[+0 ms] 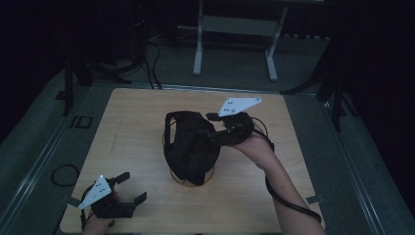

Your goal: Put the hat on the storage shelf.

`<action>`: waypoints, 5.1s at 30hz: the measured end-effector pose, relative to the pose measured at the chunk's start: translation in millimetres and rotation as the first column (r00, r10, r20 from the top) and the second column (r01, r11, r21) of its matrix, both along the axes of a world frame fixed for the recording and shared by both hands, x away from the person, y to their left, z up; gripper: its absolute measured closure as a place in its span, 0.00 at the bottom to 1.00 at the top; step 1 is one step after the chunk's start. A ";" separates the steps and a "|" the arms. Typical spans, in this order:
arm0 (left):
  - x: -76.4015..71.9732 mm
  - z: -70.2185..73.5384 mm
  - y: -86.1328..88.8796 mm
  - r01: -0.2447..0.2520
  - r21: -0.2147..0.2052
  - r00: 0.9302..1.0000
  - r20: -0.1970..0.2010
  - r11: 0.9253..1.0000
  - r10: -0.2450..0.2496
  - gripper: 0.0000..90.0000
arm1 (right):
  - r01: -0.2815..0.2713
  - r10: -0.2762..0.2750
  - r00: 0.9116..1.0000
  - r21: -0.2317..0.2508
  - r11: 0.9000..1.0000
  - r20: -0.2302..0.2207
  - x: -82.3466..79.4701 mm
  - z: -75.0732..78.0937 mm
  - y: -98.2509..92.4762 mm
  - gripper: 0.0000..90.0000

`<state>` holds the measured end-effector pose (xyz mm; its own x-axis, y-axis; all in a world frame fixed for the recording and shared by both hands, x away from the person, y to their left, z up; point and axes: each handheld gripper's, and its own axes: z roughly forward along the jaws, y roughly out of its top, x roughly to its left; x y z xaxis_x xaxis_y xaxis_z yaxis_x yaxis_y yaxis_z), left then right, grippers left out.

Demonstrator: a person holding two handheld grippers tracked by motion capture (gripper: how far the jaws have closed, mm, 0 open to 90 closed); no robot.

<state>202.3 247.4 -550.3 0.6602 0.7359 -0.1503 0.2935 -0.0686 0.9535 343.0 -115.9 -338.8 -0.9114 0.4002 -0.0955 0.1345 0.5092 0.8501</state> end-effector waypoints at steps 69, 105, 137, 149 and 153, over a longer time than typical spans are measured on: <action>-0.4 -0.9 -1.0 0.012 0.032 1.000 0.005 0.999 -0.012 0.03 | 0.040 -0.039 0.997 0.023 0.999 -0.071 -11.5 -93.8 -92.1 0.14; -1.5 -0.4 1.2 -0.012 0.026 1.000 0.018 1.000 0.011 0.02 | 0.048 -0.050 0.982 -0.012 0.999 -0.180 -22.0 -192.1 -104.7 0.15; -1.3 -0.6 1.6 -0.004 0.018 1.000 0.013 1.000 0.004 0.02 | 0.128 -0.128 0.979 -0.014 0.992 -0.160 -56.5 -210.7 -144.2 0.15; -1.0 -1.7 0.9 -0.005 0.021 1.000 0.008 1.000 0.004 0.03 | 0.165 -0.161 0.978 0.018 0.986 -0.132 -57.1 -208.6 -155.7 0.15; -1.4 -1.7 0.6 -0.004 0.022 1.000 0.008 1.000 0.004 0.03 | 0.162 -0.159 0.979 0.012 0.987 -0.129 -57.3 -208.6 -154.3 0.15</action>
